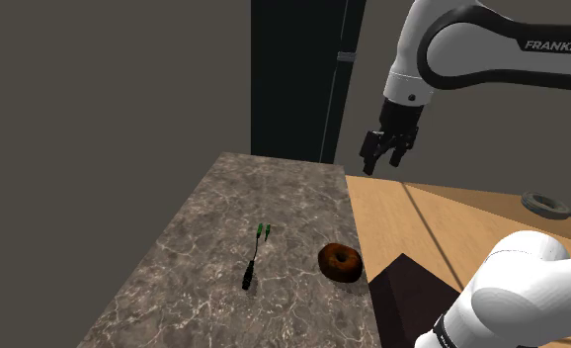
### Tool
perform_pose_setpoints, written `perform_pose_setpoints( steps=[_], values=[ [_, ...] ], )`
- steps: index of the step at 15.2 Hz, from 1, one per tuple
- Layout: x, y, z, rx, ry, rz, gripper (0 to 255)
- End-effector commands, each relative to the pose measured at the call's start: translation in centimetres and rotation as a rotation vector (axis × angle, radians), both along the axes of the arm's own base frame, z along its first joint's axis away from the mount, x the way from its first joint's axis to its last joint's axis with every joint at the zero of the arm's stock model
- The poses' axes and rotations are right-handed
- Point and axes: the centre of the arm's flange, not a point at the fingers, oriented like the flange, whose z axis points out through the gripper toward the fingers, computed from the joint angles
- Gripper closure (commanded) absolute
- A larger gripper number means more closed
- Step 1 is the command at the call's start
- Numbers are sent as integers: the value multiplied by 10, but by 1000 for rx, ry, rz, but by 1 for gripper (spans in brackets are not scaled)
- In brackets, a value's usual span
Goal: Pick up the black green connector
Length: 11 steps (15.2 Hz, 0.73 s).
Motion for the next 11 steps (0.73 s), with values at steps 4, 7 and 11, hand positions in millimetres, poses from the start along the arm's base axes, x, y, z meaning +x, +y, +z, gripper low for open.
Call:
perform_pose_setpoints(
  steps=[4, 7, 11],
  values=[
    [16, 24, -26, 16, 10, -56, 0],
    [33, 47, -52, 32, 19, -112, 0],
    [58, 77, -86, 54, 32, -186, 0]
  ],
)
